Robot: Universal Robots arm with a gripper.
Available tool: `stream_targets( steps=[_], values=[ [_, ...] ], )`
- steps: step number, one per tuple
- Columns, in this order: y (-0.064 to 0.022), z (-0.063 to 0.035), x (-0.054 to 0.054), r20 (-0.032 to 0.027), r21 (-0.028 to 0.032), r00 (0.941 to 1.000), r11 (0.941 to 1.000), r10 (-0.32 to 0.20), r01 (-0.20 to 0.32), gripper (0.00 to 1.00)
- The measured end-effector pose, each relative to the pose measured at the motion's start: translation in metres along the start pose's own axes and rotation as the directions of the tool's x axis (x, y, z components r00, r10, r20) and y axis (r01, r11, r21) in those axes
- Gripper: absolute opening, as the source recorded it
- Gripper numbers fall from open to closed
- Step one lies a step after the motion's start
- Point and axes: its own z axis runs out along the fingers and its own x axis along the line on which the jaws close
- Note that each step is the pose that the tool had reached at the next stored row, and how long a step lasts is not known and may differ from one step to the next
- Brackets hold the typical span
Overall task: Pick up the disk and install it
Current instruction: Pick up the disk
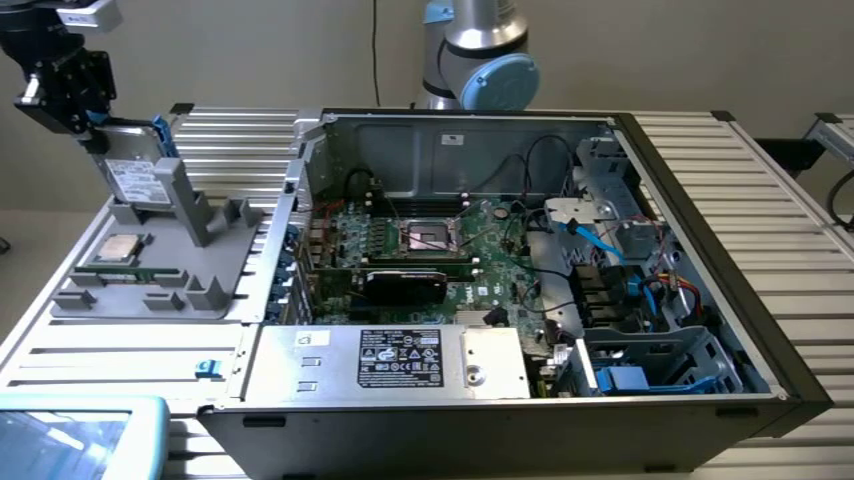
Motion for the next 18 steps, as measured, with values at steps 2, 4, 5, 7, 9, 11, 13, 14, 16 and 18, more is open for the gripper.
stream_targets(
  steps=[2,4,5,7,9,11,13,14,16,18],
  values=[
    [0.0001,0.0000,0.0000,0.0000,0.0000,1.0000,1.0000,0.000,0.000,0.38],
    [0.0001,0.0001,0.0000,0.0001,0.0001,1.0000,1.0000,0.000,0.000,0.38],
    [0.0002,0.0003,0.0000,0.0000,0.0001,1.0000,1.0000,0.000,0.000,0.38],
    [0.0001,0.0014,0.0000,-0.0014,0.0000,1.0000,1.0000,0.000,0.000,0.38],
    [0.0001,0.0027,0.0000,-0.0046,0.0004,1.0000,1.0000,0.000,0.000,0.38],
    [0.0001,0.0041,0.0000,-0.0093,0.0010,1.0000,1.0000,0.000,0.000,0.38],
    [0.0001,0.0053,0.0000,-0.0128,0.0014,0.9999,1.0000,0.000,0.000,0.39],
    [0.0001,0.0057,0.0000,-0.0140,0.0016,0.9999,1.0000,0.000,0.000,0.45],
    [0.0001,0.0063,0.0000,-0.0159,0.0019,0.9999,1.0000,0.000,0.000,0.57],
    [0.0001,0.0066,0.0000,-0.0166,0.0023,0.9999,1.0000,0.000,0.000,0.57]
  ],
)
